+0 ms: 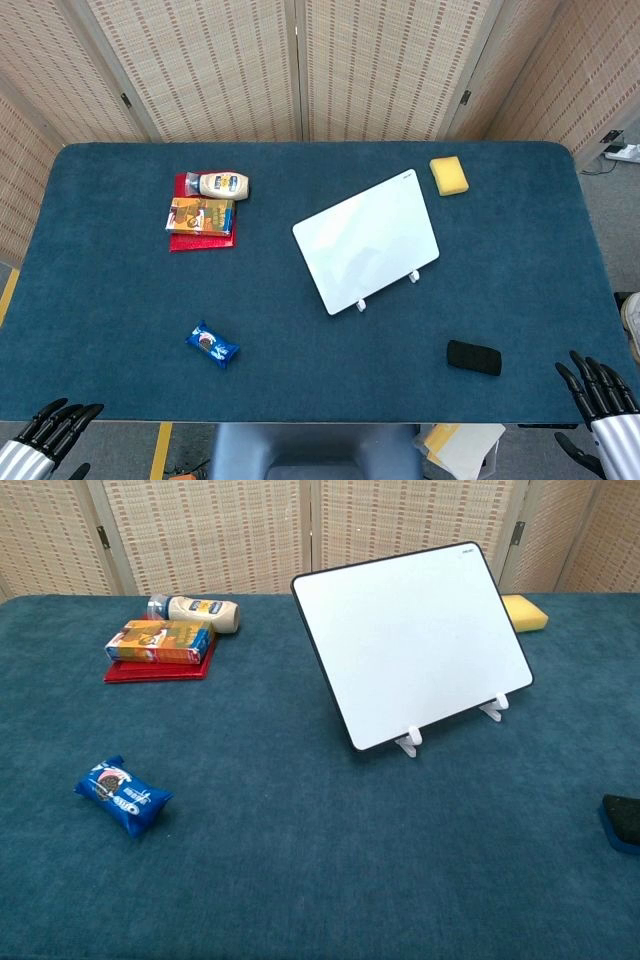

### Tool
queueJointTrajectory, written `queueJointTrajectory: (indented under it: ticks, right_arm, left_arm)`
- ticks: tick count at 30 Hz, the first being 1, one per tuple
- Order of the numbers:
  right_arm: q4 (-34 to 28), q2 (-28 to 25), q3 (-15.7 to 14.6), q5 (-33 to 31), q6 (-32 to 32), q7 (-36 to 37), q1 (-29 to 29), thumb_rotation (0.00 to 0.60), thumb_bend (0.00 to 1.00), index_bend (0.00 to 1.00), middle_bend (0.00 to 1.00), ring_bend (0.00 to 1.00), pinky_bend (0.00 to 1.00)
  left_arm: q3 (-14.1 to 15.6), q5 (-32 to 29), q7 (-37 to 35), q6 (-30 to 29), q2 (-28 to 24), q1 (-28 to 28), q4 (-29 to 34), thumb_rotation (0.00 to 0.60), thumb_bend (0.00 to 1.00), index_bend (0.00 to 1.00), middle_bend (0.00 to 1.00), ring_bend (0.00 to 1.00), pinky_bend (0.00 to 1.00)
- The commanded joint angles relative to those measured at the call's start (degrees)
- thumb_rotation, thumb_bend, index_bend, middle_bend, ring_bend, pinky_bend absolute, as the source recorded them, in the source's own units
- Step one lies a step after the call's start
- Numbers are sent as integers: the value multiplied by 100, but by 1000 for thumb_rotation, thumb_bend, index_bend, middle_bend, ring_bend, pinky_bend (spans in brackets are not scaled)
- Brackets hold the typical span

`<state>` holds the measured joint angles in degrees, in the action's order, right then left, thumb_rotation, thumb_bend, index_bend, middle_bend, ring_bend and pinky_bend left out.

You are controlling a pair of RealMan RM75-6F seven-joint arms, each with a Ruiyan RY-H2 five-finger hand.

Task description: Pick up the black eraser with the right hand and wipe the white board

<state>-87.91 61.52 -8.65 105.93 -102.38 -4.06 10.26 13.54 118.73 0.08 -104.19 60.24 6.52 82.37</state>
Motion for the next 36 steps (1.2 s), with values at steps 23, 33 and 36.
queueJointTrajectory:
  ticks: [23, 33, 36]
  right_arm:
    - [-145, 409, 783, -1612, 2786, 286, -1572, 600, 184, 346, 30, 98, 175]
    - [-271, 920, 826, -2568, 3544, -491, -1744, 600, 184, 309, 15, 90, 175]
    - [-256, 1067, 829, -2727, 3648, -692, -1792, 600, 184, 304, 12, 90, 175]
  left_arm:
    - [36, -2, -411, -96, -84, -58, -67, 600, 346, 51, 227, 234, 191]
    - [78, 2, -648, -57, -149, -138, -101, 600, 346, 51, 226, 234, 191]
    - [88, 0, -738, -76, -170, -154, -123, 600, 346, 51, 226, 234, 191]
